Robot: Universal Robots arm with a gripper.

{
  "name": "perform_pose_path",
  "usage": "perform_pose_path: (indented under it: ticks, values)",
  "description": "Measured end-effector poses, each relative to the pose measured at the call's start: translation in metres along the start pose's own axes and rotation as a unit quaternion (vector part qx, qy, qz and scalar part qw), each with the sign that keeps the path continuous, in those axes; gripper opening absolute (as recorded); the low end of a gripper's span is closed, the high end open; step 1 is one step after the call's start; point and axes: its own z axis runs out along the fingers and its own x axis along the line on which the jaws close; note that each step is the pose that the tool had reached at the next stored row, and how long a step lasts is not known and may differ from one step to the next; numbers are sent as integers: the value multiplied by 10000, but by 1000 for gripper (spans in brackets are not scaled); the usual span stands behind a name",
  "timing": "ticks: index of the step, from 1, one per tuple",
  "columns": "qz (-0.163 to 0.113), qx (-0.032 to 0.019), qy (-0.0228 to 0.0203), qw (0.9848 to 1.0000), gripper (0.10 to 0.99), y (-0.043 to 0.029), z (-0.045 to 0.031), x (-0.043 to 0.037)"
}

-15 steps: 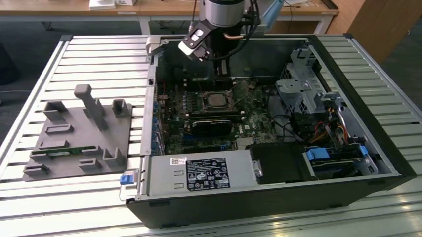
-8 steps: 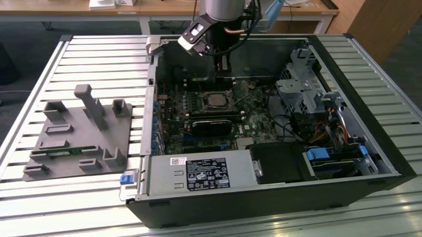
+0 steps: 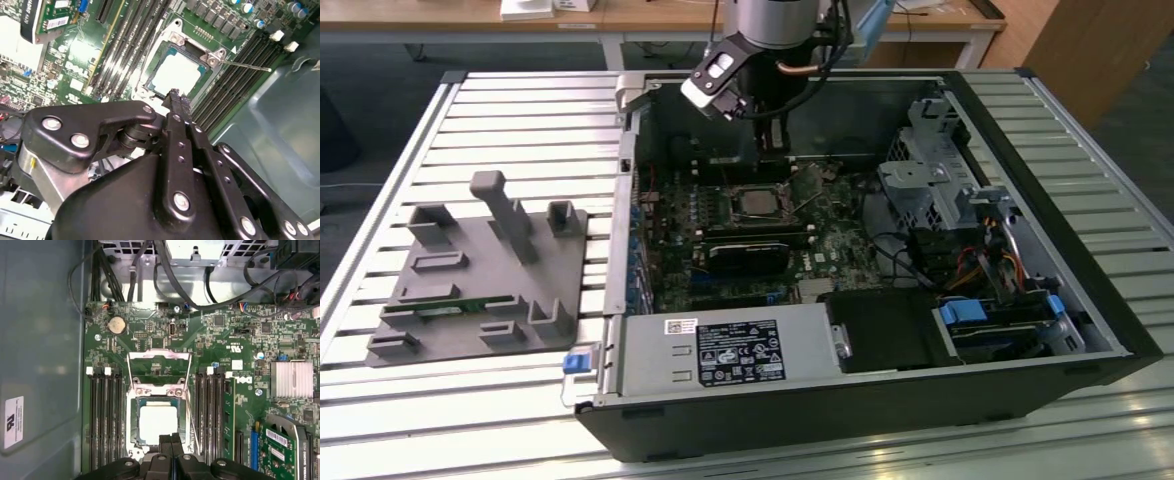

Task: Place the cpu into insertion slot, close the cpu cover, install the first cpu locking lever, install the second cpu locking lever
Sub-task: 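Close the cpu cover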

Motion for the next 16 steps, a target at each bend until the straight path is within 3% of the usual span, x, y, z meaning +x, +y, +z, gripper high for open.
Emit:
perform_pose_path:
  ticks: [2,4,7,8,16]
  values:
    - [0,3,4,10000,114,52,1,0]
    - [1,4,37,10000,114,124,3,-1]
    - [5,9,169,9999,114,218,6,1]
    - [5,9,187,9998,114,235,7,1]
    - [-23,10,188,9998,114,390,32,6]
